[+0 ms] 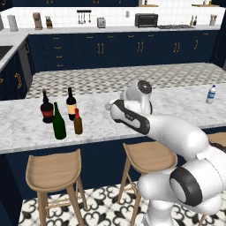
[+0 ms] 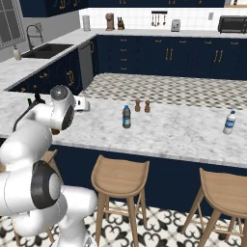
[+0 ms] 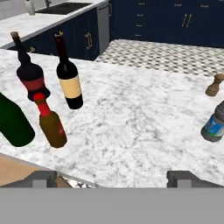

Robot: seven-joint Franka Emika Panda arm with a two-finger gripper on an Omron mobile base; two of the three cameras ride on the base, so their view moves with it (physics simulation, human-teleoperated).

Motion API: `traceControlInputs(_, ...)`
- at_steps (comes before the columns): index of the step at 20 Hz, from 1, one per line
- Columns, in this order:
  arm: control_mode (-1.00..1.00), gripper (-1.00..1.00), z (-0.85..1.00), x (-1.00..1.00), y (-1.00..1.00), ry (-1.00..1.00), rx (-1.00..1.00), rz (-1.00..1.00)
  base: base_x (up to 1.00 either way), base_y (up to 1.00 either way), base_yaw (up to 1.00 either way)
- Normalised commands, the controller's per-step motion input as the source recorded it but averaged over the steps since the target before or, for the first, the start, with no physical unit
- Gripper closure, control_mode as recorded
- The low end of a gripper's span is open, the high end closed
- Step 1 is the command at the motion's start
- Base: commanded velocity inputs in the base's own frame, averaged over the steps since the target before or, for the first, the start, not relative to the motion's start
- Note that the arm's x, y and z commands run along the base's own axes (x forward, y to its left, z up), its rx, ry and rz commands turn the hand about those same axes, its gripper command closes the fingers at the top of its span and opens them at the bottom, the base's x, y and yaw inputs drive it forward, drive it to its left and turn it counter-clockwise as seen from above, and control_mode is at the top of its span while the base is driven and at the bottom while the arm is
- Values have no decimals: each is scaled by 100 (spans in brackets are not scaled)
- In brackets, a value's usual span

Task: Move the plastic bottles in the middle to the plastics group, and the glass bottles in the middle to the glass group.

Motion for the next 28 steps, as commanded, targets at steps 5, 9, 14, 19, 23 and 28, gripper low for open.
traceControlInputs(5,-100,-100,15,-22,-66,0,0,-15,0,0,0)
traceControlInputs(9,-100,-100,11,-18,-74,0,0,-15,0,0,0)
traceControlInputs(14,-100,-100,8,-24,-74,0,0,-13,0,0,0)
traceControlInputs(19,-100,-100,3,-36,-73,0,0,-12,0,0,0)
traceControlInputs(23,-100,-100,0,-41,-68,0,0,-11,0,0,0)
traceControlInputs(28,-100,-100,0,-34,-63,0,0,-11,0,0,0)
